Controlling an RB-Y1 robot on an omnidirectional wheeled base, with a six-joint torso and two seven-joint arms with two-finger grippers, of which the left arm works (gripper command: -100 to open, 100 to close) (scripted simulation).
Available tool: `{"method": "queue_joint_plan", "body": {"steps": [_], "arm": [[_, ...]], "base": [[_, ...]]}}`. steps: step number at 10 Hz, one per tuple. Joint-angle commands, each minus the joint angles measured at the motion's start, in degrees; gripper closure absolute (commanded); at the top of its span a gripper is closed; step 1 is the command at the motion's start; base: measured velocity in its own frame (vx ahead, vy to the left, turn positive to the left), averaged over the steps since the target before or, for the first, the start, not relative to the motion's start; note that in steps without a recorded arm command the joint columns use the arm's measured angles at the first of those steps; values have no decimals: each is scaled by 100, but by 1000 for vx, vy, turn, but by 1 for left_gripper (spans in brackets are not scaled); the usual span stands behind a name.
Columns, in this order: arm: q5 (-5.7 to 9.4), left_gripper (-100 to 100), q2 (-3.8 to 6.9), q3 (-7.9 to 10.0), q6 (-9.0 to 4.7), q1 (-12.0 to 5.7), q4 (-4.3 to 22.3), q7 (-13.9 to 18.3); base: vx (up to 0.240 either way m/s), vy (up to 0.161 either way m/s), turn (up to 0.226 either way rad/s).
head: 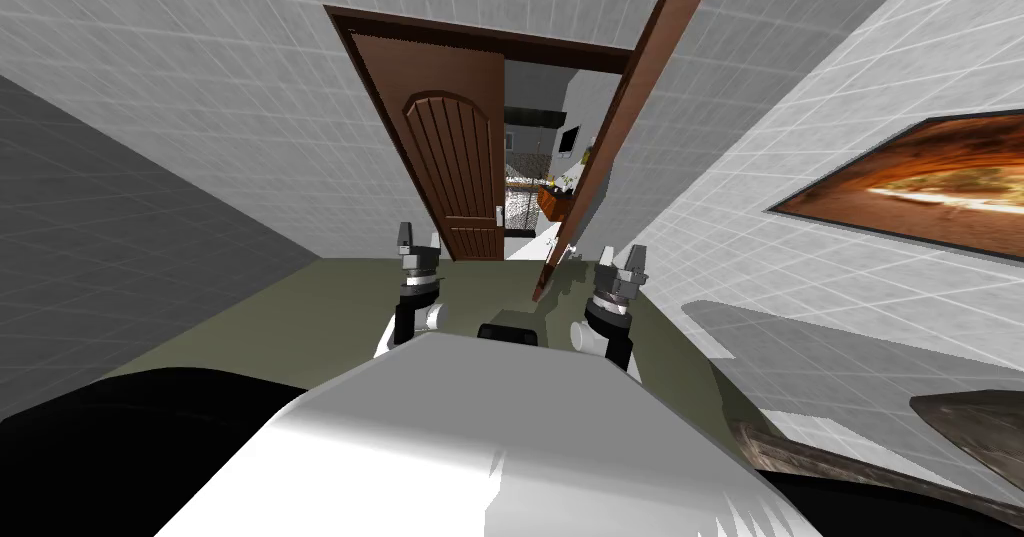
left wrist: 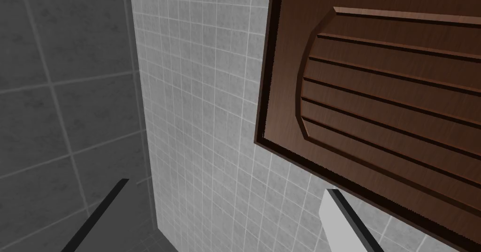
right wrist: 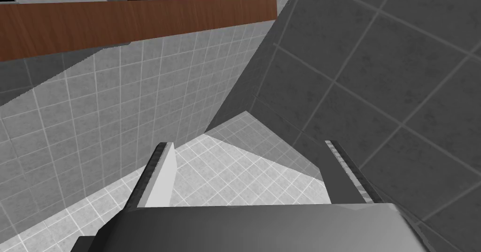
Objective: Pull the door open
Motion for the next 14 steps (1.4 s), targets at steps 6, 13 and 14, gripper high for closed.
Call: {"method": "queue_joint_plan", "body": {"steps": [6,13,14], "arm": [[96,-100,193,404,98,-565,877,-299],[202,-100,316,847,205,-1186,1841,-628],[220,-100,328,921,223,-1290,2002,-683]], "base": [[111,19,-84],[95,18,-83],[102,38,-97]]}}
